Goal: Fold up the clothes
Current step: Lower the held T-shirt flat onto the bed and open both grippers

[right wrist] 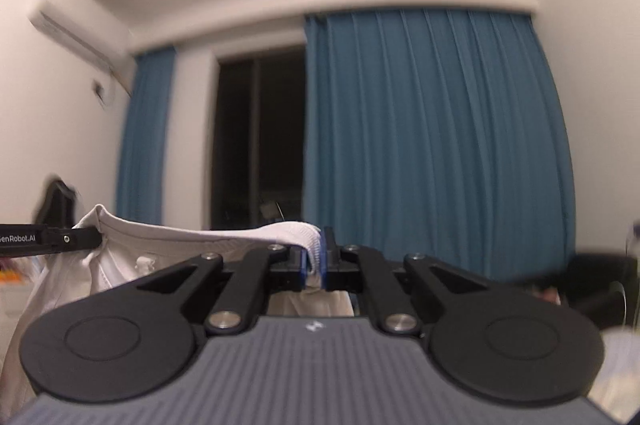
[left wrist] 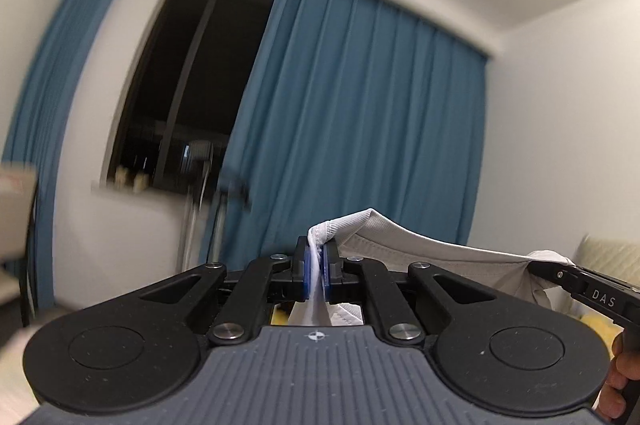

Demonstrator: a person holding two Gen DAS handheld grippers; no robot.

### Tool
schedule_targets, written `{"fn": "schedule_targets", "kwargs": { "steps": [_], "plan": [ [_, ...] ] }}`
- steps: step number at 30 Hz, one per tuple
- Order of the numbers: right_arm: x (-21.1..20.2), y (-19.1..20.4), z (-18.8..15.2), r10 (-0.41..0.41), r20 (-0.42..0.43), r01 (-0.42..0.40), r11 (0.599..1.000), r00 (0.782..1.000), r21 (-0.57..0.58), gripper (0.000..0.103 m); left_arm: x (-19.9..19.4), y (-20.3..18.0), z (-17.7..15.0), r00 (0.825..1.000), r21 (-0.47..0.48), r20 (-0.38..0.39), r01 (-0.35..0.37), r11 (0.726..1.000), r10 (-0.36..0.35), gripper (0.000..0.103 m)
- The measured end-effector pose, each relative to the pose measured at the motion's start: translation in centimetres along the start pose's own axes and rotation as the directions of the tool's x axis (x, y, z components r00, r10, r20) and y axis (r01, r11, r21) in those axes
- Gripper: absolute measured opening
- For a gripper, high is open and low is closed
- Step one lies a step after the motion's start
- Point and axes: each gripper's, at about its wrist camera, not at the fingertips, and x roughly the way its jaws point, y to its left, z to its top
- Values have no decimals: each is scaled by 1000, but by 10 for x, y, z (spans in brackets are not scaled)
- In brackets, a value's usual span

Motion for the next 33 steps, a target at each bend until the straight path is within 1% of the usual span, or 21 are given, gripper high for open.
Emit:
{"fn": "schedule_targets", "kwargs": {
  "steps": [2,3,4,6,8,11,13,15,16,17,18,20,21,22,23,24,25,27,29,31,33],
  "plan": [
    [50,-13,-46,-22,-82,23,1000,996,12,7,54,9,-42,997,0,-76,-26,1000,26,7],
    [75,-21,-71,-31,-130,35,999,991,24,7,80,15,-63,992,1,-116,-38,999,38,7],
    [100,-30,-96,-39,-179,47,998,983,37,7,105,23,-84,986,0,-159,-50,999,49,7],
    [145,-50,-147,-56,-276,74,996,960,56,7,147,42,-131,967,3,-245,-74,997,73,7],
    [185,-64,-196,-58,-371,85,995,927,57,7,185,61,-169,941,6,-324,-98,995,94,7],
    [230,-75,-257,-47,-489,77,996,871,40,8,234,91,-210,892,5,-437,-129,992,119,7],
    [253,-78,-290,-30,-560,62,997,828,38,9,260,113,-233,853,-15,-508,-151,988,122,7],
    [264,-82,-317,-15,-607,53,998,795,45,9,265,132,-247,829,-47,-549,-154,987,103,8],
    [267,-85,-327,-10,-619,53,997,785,51,11,267,138,-251,828,-55,-553,-149,987,95,8],
    [268,-86,-332,-8,-623,57,997,782,59,11,268,140,-253,829,-55,-552,-144,988,90,8],
    [269,-87,-335,-5,-624,62,996,782,70,11,263,138,-261,830,-55,-552,-139,989,86,8],
    [269,-89,-339,4,-625,65,994,780,87,12,260,138,-264,833,-58,-550,-114,992,63,11],
    [269,-89,-339,7,-626,64,994,780,90,14,257,139,-265,837,-62,-546,-92,994,43,19],
    [269,-89,-337,9,-624,59,994,781,88,21,255,139,-264,837,-60,-547,-79,995,34,32],
    [266,-90,-331,8,-620,57,995,784,85,27,252,137,-261,835,-52,-549,-72,996,32,40],
    [264,-91,-330,7,-616,57,995,788,84,38,243,133,-254,842,-37,-539,-60,998,31,55],
    [261,-92,-325,6,-611,60,994,792,88,44,232,127,-248,851,-19,-524,-46,999,29,61],
    [248,-94,-311,4,-597,67,993,803,96,45,216,119,-236,871,19,-490,-12,1000,20,65],
    [232,-93,-295,-8,-578,73,993,816,88,45,193,113,-221,886,38,-464,2,999,15,68],
    [207,-90,-278,-14,-556,77,993,831,90,45,165,106,-207,901,64,-433,18,998,11,74],
    [176,-85,-259,-18,-534,81,992,846,95,45,133,99,-196,916,87,-401,32,996,6,76]
  ]
}}
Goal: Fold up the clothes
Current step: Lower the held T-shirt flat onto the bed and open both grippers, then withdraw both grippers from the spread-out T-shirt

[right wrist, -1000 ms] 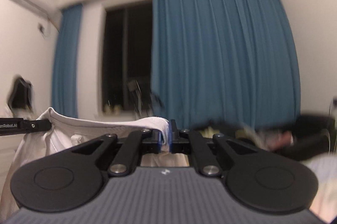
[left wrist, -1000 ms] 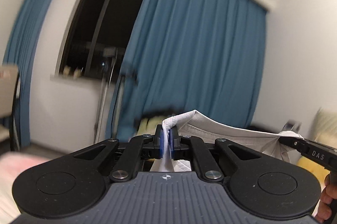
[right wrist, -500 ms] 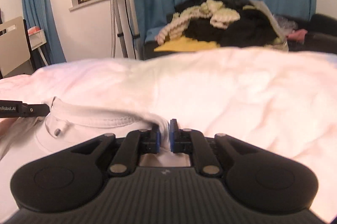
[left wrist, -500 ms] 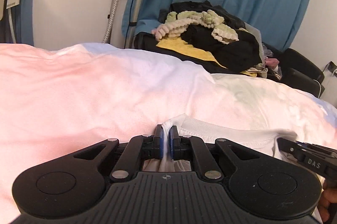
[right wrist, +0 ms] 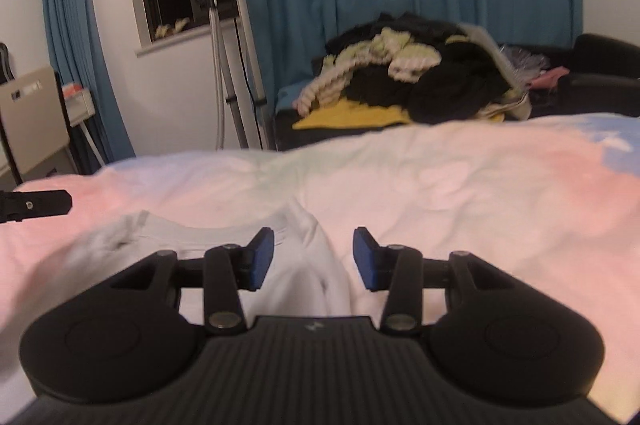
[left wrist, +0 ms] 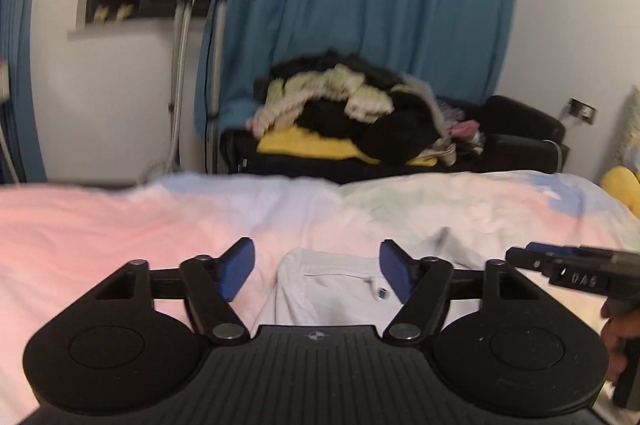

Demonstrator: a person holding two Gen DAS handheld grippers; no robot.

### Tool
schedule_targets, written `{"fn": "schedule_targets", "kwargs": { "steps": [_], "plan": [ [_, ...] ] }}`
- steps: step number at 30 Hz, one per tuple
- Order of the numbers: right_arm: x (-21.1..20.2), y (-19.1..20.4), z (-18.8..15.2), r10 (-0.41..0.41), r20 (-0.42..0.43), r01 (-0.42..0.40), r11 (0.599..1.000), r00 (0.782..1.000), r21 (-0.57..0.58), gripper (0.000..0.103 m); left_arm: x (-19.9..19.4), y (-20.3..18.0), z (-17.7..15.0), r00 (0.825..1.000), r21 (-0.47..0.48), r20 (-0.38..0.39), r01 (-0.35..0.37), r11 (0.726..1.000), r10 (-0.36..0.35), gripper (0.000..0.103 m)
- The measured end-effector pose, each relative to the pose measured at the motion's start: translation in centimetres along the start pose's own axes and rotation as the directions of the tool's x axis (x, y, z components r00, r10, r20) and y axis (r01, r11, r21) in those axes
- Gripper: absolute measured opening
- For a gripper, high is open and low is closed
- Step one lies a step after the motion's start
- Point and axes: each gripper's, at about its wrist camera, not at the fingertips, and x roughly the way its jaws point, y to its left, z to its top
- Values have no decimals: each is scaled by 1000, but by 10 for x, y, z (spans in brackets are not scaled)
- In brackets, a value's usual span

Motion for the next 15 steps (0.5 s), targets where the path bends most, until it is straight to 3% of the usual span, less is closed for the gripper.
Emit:
{"fn": "schedule_targets", "kwargs": {
  "steps": [10,15],
  "plan": [
    [-214,39,-30,12,126,-19,998,992,56,45,-173,-48,-47,994,21,107,7,1000,-9,80],
    [-301,63,-66,34,169,-44,997,985,59,47,-231,-64,-90,995,15,103,-10,1000,8,81]
  ]
}}
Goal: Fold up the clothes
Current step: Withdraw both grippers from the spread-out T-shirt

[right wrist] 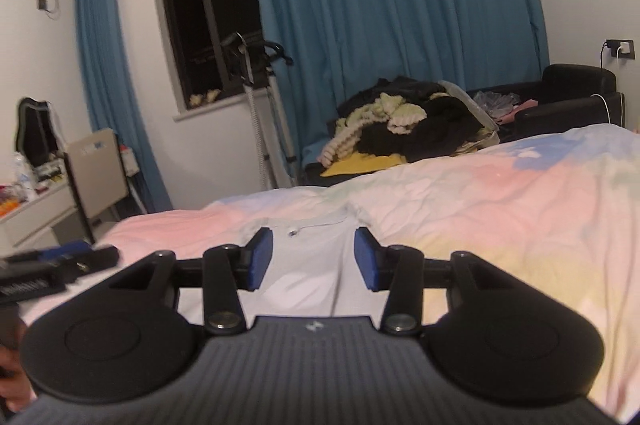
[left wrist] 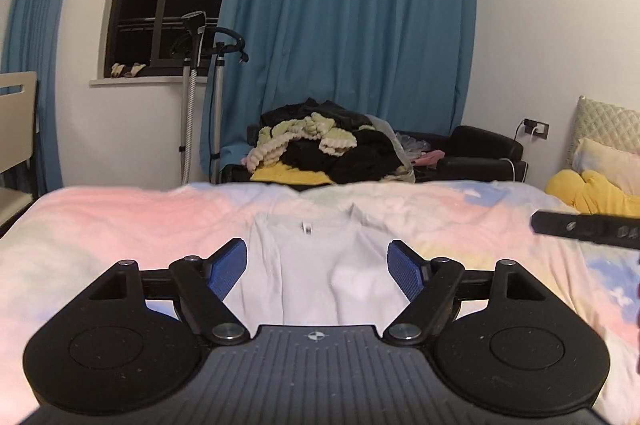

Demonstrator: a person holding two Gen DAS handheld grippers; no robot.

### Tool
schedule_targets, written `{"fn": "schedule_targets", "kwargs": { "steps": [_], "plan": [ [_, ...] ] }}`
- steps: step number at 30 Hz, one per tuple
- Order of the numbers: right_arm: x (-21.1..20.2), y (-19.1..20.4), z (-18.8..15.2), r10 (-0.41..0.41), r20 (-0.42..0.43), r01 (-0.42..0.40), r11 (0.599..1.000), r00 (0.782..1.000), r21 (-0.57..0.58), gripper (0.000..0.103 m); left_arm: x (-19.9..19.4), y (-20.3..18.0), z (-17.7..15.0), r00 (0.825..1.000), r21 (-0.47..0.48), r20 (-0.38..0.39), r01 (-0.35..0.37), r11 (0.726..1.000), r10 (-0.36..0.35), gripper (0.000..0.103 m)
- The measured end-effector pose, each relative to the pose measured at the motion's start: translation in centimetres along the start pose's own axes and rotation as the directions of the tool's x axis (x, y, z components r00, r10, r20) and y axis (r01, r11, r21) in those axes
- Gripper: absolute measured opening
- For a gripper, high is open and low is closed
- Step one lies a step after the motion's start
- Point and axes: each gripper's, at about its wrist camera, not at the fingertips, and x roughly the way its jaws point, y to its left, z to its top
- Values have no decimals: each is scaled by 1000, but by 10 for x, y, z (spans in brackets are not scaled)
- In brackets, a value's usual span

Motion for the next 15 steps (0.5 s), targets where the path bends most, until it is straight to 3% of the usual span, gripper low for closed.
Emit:
{"fn": "schedule_targets", "kwargs": {
  "steps": [6,15],
  "plan": [
    [-58,6,-37,-8,4,8,1000,1000,28,52,-48,-9,-20,999,-55,-35,-34,998,32,83],
    [-54,11,-56,-2,7,2,1000,1000,-22,56,-47,-23,-37,997,17,-33,-73,997,73,85]
  ]
}}
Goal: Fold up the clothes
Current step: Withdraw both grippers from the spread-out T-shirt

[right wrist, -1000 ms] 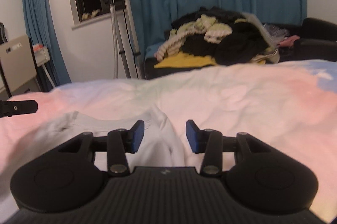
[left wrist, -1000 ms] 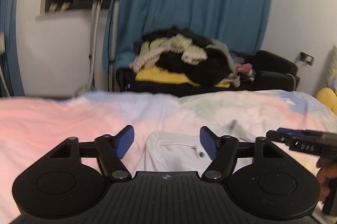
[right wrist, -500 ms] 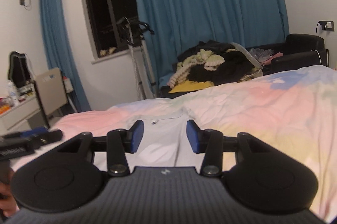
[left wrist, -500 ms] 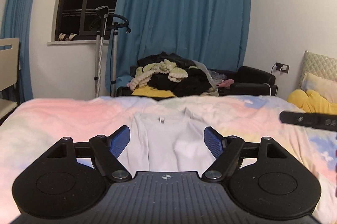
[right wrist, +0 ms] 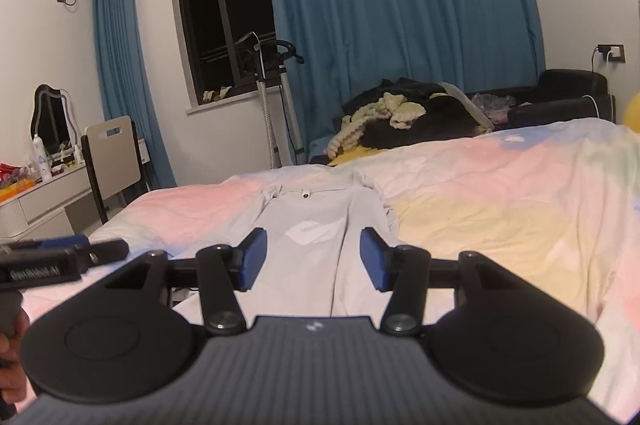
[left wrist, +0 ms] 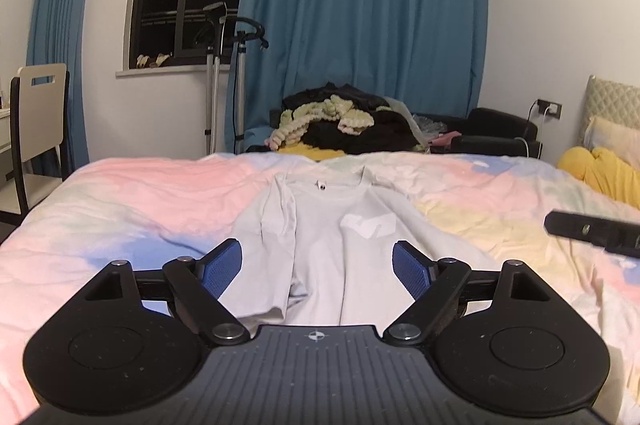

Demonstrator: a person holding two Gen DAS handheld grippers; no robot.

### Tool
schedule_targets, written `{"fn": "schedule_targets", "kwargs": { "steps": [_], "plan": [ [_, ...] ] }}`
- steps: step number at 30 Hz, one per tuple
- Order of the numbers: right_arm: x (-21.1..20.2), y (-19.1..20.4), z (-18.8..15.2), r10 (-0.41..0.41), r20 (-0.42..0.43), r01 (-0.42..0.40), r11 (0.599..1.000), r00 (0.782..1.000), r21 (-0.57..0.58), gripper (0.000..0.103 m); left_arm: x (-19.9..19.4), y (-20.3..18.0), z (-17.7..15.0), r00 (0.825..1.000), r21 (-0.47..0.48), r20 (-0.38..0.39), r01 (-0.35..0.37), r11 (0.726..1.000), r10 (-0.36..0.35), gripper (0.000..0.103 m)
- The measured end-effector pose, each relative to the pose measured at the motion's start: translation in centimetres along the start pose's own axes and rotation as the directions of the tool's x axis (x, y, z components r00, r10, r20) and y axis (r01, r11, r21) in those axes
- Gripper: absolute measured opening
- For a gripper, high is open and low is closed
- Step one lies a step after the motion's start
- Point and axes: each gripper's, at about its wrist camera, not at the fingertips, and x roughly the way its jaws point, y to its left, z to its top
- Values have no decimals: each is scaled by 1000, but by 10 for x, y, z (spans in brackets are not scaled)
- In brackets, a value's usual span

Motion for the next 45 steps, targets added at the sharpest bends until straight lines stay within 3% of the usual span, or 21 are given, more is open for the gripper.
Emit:
{"fn": "schedule_targets", "kwargs": {
  "steps": [9,21,24,26,29,32,36,45],
  "plan": [
    [18,-10,-9,-41,-30,42,999,999,31,63,14,2,-7,999,-4,-39,-14,1000,14,86],
    [37,-5,-20,-55,-63,55,998,996,-9,72,26,2,-13,997,-35,-71,-21,999,19,86],
    [40,-6,-23,-59,-67,59,998,996,-7,79,28,2,-14,997,-30,-76,-24,999,22,87],
    [42,-7,-24,-62,-74,63,998,995,2,89,28,5,-14,997,-31,-74,-30,999,28,88],
    [45,-9,-25,-66,-90,68,998,994,12,90,29,10,-14,996,-50,-81,-51,997,47,89],
    [46,-10,-28,-77,-98,81,996,992,30,103,31,14,-14,994,-70,-93,-63,996,56,91],
    [46,-9,-28,-77,-98,80,996,992,33,103,32,25,-12,992,-127,-102,-82,988,69,92],
    [44,-21,-28,-124,-110,135,986,986,94,103,41,15,-9,987,26,-122,-99,995,102,93]
  ]
}}
